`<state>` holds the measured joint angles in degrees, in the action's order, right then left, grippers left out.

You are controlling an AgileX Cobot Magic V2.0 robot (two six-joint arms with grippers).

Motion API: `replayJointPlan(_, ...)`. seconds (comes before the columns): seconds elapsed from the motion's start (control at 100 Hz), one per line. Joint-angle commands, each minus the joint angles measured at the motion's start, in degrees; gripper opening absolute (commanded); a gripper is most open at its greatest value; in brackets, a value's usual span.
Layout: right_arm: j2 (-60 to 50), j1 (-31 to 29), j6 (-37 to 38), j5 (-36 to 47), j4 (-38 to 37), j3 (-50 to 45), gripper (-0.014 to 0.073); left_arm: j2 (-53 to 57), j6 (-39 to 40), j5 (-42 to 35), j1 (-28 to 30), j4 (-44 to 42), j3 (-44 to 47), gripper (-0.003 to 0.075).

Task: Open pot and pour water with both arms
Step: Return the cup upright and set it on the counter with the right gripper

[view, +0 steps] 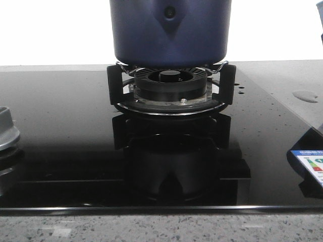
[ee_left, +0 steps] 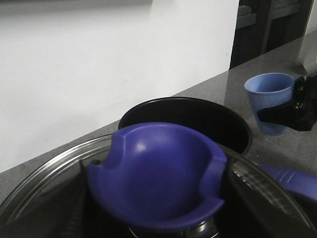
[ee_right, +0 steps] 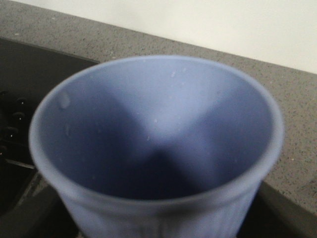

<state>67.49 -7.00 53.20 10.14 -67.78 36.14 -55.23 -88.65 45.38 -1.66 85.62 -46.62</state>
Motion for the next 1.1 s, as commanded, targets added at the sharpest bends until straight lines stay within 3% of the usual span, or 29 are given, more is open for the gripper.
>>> replayJointPlan(0.0, -0.7, -0.3, 0.4, 2.2, 0.0, 1.3, 0.0279, 0.0, 0.1, 0.9, 0.0, 6.0, -1.9, 0.0294)
replayJointPlan(0.24, 0.7, -0.3, 0.6, 2.9, 0.4, 1.2, 0.0279, -0.2, 0.1, 1.3, 0.0, 6.7, -1.9, 0.0294)
replayJointPlan(0.73, 5.9, -0.3, 0.6, 12.8, 3.2, 0.7, 0.0287, -0.2, 0.1, 3.6, 0.0, 6.7, -1.9, 0.0294)
replayJointPlan(0.8, 5.9, -0.3, 0.6, 12.2, 3.2, 0.7, 0.0333, -0.2, 0.1, 3.7, 0.0, 6.7, -1.9, 0.0294)
replayJointPlan(0.99, 5.6, -0.3, 1.1, 11.3, 3.2, 0.7, 0.0580, -0.2, 0.1, 4.6, 0.0, 6.7, -1.9, 0.0294)
replayJointPlan(1.09, 4.1, -0.3, 1.1, 11.2, 3.2, 0.7, 0.0633, -0.2, 0.1, 4.9, 0.0, 6.7, -1.9, 0.0294)
